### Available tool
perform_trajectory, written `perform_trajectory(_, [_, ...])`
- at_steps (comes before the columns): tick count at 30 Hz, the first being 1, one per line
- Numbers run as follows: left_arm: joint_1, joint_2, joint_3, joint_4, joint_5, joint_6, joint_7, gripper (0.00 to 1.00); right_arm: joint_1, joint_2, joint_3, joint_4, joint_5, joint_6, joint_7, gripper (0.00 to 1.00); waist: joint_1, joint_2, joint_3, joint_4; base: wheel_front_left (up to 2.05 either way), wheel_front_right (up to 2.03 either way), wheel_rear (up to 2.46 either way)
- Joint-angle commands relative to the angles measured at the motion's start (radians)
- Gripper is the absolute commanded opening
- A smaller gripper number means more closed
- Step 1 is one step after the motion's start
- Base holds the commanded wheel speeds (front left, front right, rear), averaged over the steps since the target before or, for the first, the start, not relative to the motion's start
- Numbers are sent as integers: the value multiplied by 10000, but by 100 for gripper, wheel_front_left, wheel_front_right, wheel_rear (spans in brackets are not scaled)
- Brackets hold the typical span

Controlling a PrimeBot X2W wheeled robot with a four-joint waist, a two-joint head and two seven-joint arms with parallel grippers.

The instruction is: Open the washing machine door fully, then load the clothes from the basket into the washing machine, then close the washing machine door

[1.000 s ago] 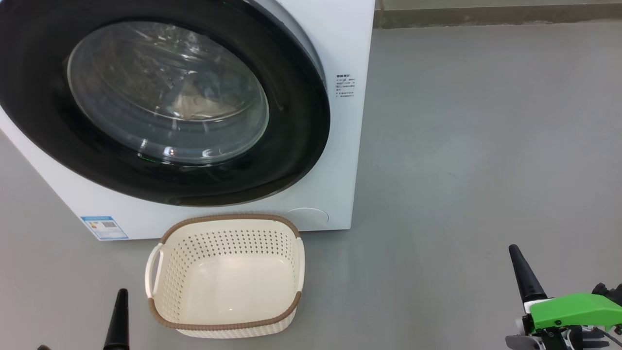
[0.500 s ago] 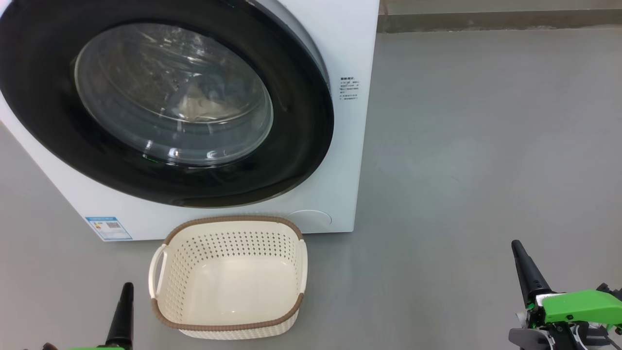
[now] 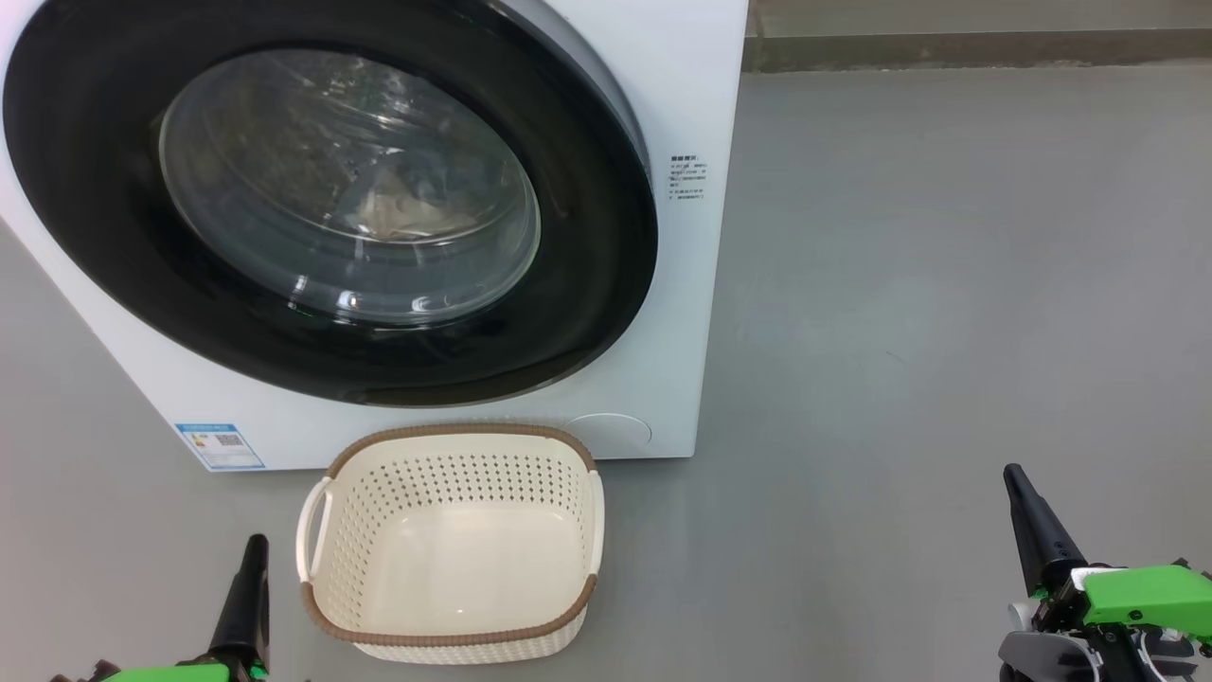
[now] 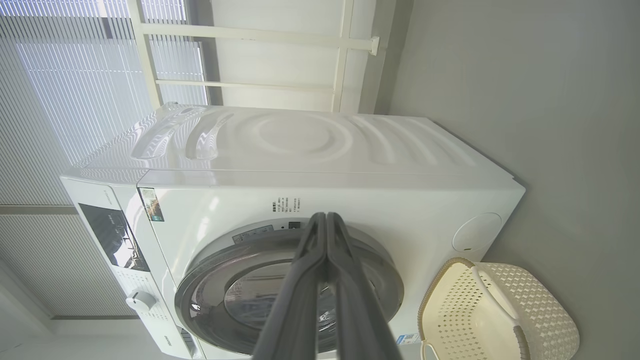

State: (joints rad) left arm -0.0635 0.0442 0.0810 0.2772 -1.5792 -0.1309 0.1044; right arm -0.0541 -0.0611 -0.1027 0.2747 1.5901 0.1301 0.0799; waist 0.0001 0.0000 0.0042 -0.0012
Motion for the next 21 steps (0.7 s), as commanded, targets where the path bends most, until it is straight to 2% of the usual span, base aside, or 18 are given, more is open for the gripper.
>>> perform_trajectory(1, [-446, 60, 333, -318, -290, 2, 93, 0, -516, -68, 131, -313, 386, 6, 139, 0, 0, 0, -12, 12, 0, 0, 0])
perform_trajectory(21, [-446, 60, 332, -318, -292, 2, 91, 0, -520, -29, 76, -309, 340, 6, 183, 0, 0, 0, -12, 12, 0, 0, 0])
